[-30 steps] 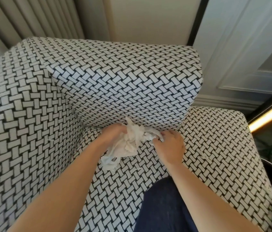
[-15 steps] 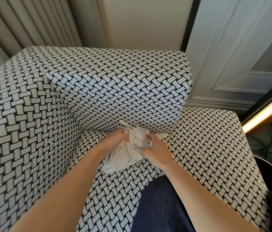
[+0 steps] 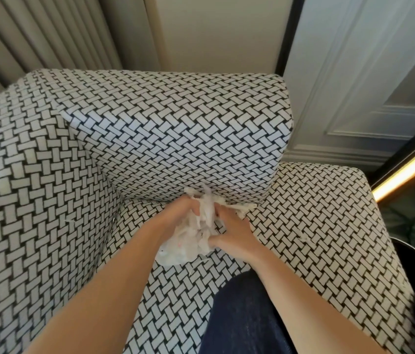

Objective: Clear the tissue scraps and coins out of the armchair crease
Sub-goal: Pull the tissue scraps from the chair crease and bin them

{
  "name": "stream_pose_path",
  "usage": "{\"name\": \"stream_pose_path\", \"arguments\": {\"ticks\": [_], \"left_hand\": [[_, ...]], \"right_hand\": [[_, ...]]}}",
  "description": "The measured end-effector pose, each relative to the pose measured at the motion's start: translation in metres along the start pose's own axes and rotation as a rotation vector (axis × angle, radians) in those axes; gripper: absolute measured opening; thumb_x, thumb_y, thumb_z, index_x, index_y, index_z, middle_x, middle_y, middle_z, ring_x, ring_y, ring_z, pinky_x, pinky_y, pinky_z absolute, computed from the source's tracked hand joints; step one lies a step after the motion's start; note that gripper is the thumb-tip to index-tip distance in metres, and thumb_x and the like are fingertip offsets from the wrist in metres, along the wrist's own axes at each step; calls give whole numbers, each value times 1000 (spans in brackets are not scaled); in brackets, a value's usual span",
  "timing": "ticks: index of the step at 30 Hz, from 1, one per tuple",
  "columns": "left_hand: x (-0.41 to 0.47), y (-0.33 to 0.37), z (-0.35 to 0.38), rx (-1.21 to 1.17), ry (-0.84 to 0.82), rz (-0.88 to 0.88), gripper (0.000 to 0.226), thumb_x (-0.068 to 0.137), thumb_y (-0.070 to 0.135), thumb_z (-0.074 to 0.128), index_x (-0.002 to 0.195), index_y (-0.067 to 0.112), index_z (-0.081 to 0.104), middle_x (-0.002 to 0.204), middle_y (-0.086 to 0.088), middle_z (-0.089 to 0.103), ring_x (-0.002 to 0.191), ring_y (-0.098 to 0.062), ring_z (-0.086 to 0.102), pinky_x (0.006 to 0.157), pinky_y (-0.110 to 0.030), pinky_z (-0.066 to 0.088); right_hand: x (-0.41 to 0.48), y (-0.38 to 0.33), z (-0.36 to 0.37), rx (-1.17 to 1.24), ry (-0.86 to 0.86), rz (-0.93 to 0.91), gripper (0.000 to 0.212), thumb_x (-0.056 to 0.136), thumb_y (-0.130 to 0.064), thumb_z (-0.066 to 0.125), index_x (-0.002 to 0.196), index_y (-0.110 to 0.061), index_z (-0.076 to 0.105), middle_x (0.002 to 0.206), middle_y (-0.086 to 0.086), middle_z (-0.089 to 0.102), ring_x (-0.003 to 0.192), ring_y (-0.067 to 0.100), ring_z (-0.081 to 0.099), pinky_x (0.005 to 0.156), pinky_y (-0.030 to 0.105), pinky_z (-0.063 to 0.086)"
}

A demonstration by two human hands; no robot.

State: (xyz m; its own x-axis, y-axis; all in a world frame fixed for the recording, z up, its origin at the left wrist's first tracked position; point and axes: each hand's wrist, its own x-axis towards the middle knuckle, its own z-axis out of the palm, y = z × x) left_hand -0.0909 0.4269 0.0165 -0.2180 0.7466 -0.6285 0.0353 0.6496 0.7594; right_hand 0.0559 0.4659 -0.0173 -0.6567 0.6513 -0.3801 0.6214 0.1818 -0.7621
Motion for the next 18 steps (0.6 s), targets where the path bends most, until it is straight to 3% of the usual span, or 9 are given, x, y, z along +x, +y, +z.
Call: {"name": "stream_pose_path", "arguments": {"ticks": [3,5,9,12,14,15,18], "left_hand": [[-4,8,2,18,-24,3,46,73,0,46,114,21,49,110,-1,54,92,-12,51,66,-27,38],[-6,8,5,32,-14,12,50,75,-2,44,120,20,47,115,-1,51,95,-14,50,66,-25,36],[-18,8,13,69,-26,52,59,74,2,45,130,18,45,129,2,44,114,-18,41,84,-32,33],[-25,11,16,88,-43,55,46,75,2,45,118,20,49,125,4,42,114,-17,37,91,-33,29],[-32,12,19,87,-58,53,31,78,2,43,101,20,53,116,2,50,107,-17,44,84,-27,33],[-36,13,21,72,-51,56,27,80,0,42,94,21,52,108,4,52,103,-16,45,81,-24,35],[-42,10,24,33,-29,73,26,82,-1,40,88,23,47,101,10,43,106,-13,35,92,-26,25]], "right_hand": [[2,2,2,-44,-20,-10,88,72,-21,62,148,-34,19,157,-8,18,145,16,9,116,50,-7],[3,4,2,-54,-41,-8,91,71,-22,61,149,-36,16,158,-7,15,146,15,8,114,48,-13],[-3,0,-2,-90,-90,-14,94,72,-19,62,150,-35,10,158,-7,13,146,14,6,114,48,-14],[-10,-10,-6,-168,-126,-48,93,75,-16,62,150,-29,9,157,-4,17,145,17,9,117,50,-1],[-15,-16,-8,-188,-145,-56,92,75,-12,62,150,-26,11,154,-2,22,143,19,16,117,50,10],[-16,-17,-8,-185,-157,-49,93,75,-11,62,150,-24,9,154,-2,21,143,19,16,117,50,11],[-17,-18,-5,-195,-190,-23,101,74,-11,62,152,-22,-1,158,-2,12,145,18,10,118,48,7]]}}
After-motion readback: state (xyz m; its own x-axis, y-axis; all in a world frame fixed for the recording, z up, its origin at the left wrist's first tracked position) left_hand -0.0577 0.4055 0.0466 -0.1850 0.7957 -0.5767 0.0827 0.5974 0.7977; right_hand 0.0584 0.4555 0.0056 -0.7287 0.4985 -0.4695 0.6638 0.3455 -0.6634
